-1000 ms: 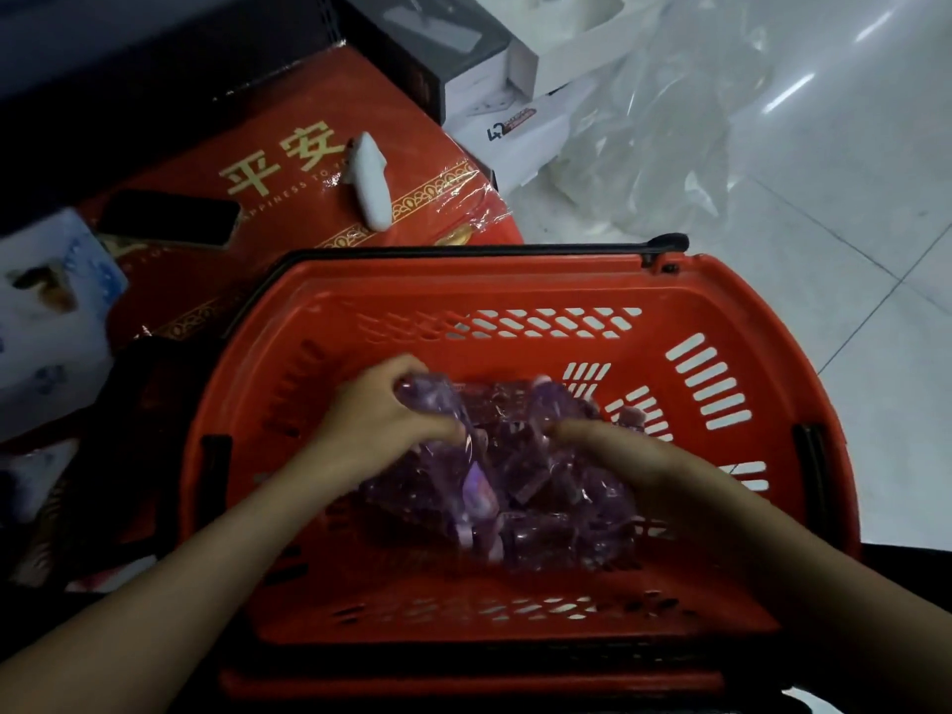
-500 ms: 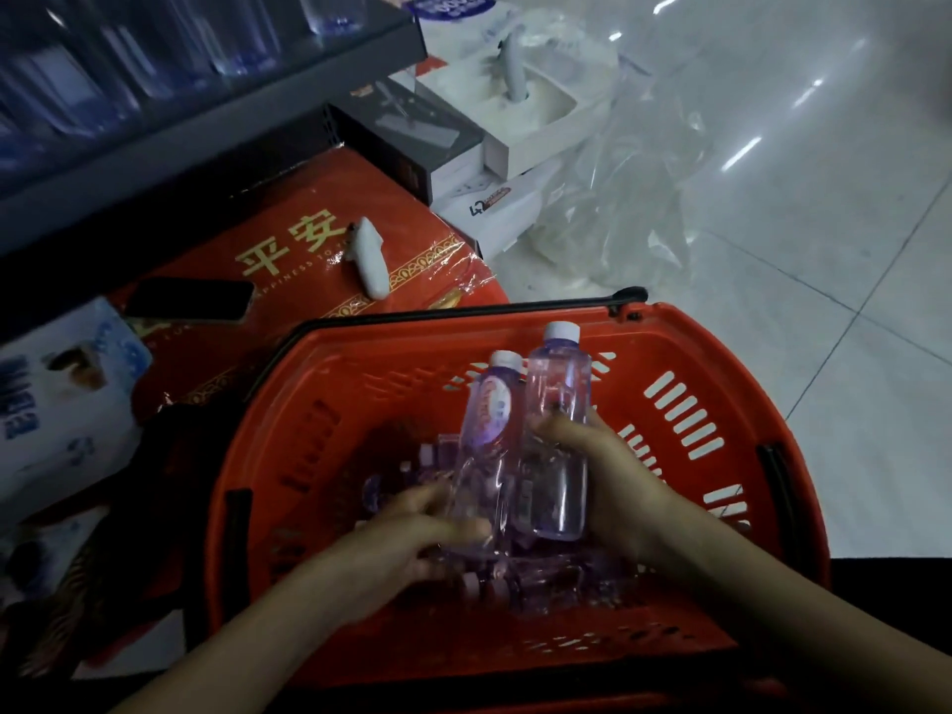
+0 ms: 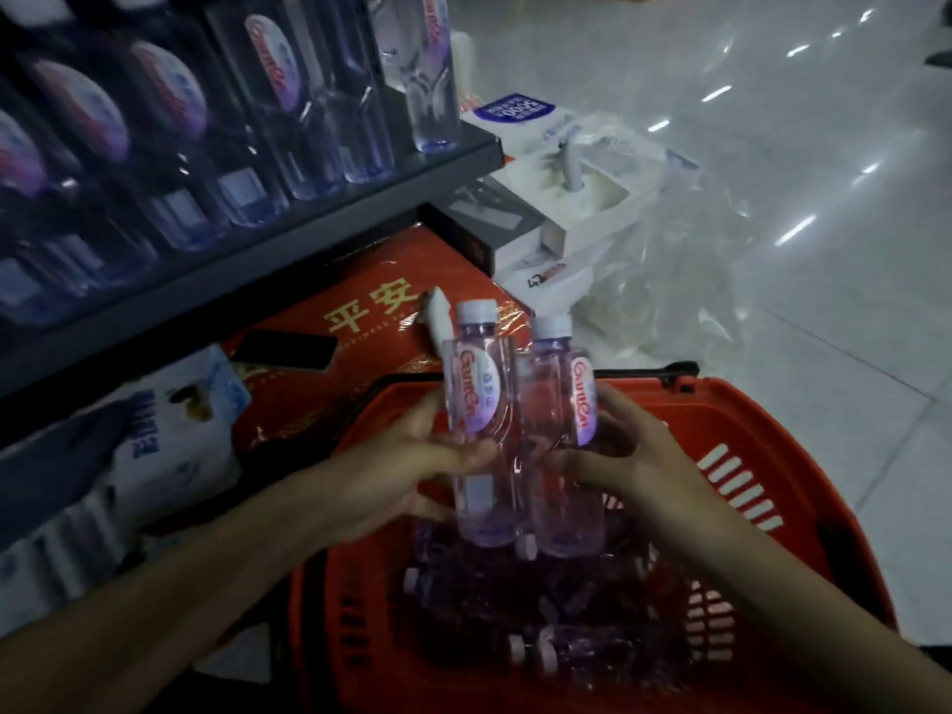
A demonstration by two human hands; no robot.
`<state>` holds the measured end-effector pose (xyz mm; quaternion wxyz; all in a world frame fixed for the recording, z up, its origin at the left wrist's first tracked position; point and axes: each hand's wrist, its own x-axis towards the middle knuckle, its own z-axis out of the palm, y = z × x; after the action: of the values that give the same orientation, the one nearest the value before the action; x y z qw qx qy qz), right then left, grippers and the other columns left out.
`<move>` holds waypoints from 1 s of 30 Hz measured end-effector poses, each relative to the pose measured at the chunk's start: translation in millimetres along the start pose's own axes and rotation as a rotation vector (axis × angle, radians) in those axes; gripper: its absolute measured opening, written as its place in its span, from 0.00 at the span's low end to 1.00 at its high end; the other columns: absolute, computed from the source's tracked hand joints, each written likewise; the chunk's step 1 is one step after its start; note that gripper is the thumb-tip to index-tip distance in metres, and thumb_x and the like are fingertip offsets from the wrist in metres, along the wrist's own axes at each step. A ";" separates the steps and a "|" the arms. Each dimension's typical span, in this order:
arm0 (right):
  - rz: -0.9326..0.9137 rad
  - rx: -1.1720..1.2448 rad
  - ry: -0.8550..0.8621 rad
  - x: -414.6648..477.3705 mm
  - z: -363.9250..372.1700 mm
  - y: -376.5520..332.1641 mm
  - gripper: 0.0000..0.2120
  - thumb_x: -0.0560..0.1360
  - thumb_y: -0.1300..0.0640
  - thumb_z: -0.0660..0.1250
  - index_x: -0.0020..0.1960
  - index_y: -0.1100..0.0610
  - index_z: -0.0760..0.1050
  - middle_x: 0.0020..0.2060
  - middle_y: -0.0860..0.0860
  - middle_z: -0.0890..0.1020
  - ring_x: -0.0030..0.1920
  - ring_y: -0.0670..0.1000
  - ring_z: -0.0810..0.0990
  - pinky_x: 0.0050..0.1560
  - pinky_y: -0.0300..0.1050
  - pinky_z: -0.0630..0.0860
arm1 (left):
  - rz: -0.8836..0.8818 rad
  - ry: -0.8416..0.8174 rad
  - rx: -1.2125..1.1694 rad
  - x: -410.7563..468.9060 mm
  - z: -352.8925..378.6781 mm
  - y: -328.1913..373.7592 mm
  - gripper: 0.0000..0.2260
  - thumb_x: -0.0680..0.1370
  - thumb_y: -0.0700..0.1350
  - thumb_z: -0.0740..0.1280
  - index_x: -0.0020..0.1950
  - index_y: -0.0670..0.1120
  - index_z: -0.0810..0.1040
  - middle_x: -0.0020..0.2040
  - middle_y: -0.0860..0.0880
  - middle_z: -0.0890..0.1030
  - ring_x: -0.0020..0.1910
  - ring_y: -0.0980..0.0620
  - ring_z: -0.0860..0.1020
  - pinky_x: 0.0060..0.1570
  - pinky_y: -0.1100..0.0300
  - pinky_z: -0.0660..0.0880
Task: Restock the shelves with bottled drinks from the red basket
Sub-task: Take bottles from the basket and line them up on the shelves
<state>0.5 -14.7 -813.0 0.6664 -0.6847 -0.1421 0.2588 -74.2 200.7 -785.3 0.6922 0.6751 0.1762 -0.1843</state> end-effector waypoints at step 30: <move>-0.648 -0.181 0.041 165.5 271.6 -143.6 0.34 0.67 0.63 0.79 0.70 0.51 0.72 0.56 0.41 0.81 0.54 0.35 0.78 0.53 0.31 0.77 | 0.811 1.373 -0.063 -53.7 -168.5 60.7 0.24 0.72 0.38 0.74 0.67 0.52 0.77 0.62 0.49 0.79 0.58 0.54 0.79 0.58 0.52 0.78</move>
<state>11.1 312.8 -692.6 0.6532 -0.6655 -0.3612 0.0061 -90.2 371.3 -710.5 0.4607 0.6295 0.3089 0.5442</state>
